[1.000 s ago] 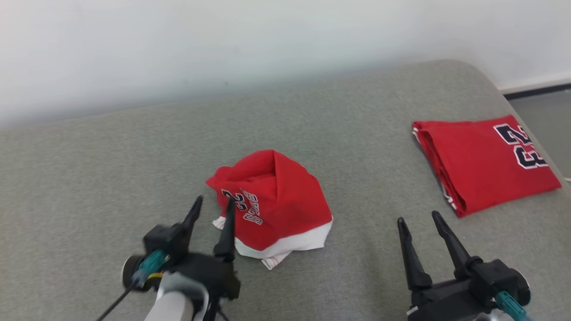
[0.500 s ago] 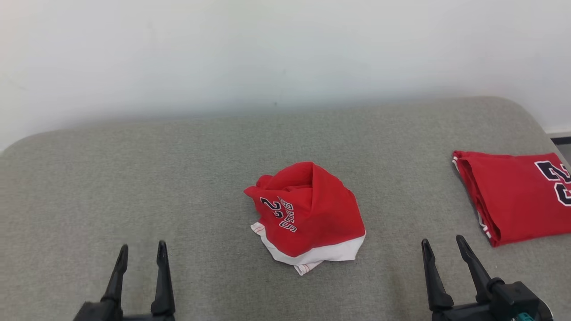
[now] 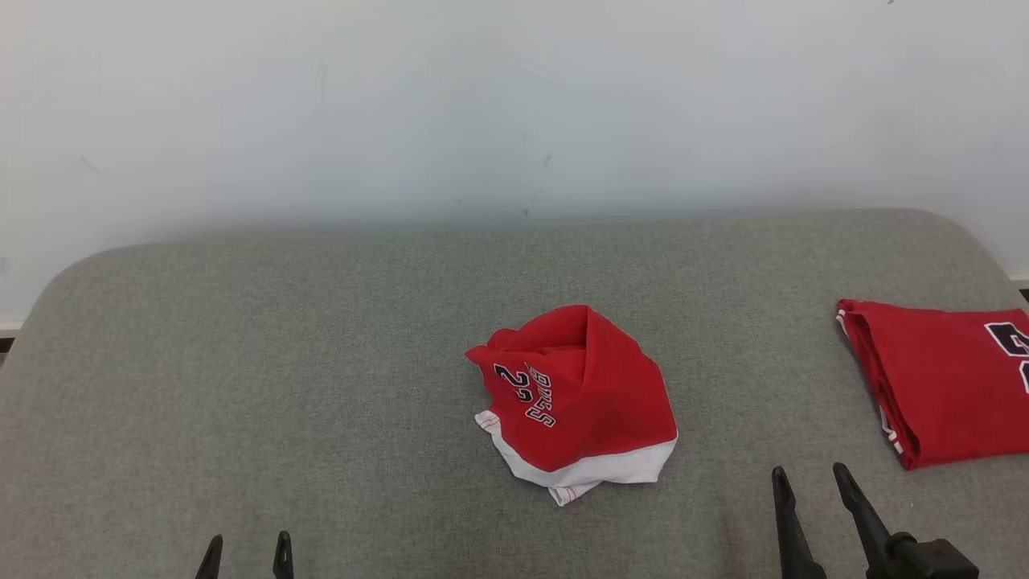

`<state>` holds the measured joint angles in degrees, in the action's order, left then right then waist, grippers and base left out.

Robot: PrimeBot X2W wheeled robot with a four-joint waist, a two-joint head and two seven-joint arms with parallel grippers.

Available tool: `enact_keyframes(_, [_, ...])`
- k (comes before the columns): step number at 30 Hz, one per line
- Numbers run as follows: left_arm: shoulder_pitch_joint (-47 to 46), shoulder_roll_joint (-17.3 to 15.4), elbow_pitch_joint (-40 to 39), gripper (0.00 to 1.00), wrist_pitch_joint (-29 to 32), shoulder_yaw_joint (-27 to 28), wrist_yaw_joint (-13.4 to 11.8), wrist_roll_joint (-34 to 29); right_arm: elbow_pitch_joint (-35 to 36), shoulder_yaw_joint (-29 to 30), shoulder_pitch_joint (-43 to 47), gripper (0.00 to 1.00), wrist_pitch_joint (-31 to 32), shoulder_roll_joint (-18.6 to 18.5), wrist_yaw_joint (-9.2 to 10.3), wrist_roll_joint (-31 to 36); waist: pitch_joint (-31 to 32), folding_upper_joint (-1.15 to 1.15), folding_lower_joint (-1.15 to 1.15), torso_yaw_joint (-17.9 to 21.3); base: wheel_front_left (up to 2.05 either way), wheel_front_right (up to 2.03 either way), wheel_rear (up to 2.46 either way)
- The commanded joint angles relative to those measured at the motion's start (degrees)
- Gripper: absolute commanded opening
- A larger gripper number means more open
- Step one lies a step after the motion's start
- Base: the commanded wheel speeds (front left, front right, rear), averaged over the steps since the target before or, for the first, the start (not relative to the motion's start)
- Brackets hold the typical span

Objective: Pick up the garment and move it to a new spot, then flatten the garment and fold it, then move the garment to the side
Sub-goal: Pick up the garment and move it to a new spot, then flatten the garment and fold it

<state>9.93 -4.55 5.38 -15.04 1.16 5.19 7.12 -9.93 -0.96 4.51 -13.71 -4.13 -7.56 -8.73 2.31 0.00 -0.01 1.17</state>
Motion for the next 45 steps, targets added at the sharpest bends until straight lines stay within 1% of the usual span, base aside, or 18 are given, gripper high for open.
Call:
enact_keyframes(1, [0.7, 0.4, -0.1, 1.0, -0.1, 0.5, 0.2, -0.1, -0.2, 0.2, 0.4, 1.0, -0.3, 0.2, 0.16, -0.4, -0.1, 0.0, 0.01, 0.0, 0.0, 0.0, 0.0])
enact_keyframes(10, [0.9, 1.2, -1.5, 1.0, -0.1, 2.0, 0.9, -0.8, -0.8, 0.7, 0.2, 1.0, -0.6, 0.5, 0.16, 0.0, -0.7, 0.0, 0.01, 0.2, 0.0, 0.0, 0.0])
enact_keyframes(21, [-0.3, 1.6, -1.0, 1.0, -0.2, 1.8, 1.8, -1.1, -1.0, 0.1, -0.6, 1.0, -0.9, 0.9, 0.16, 0.1, -1.3, 0.0, 0.01, 0.5, 0.0, 0.0, 0.0])
enact_keyframes(29, [-0.5, 1.7, -0.8, 1.0, -0.1, 2.2, 1.9, -1.0, -1.2, -0.1, -0.8, 1.0, -1.0, 1.0, 0.16, 0.2, -1.6, 0.0, 0.01, 0.7, 0.0, 0.0, 0.0])
enact_keyframes(39, [-0.9, 1.7, -0.6, 1.0, -0.1, 1.6, 2.2, -0.6, -1.3, -0.2, -0.9, 1.0, -1.1, 1.0, 0.16, 0.1, -2.0, 0.0, 0.01, 0.9, 0.0, 0.0, 0.0])
enact_keyframes(45, [-2.6, 1.7, -0.1, 1.0, -0.2, -0.2, 2.3, 0.4, -1.4, -0.5, -1.1, 1.0, -1.1, 1.1, 0.16, 0.1, -2.3, 0.0, 0.01, 1.3, 0.0, 0.0, 0.0])
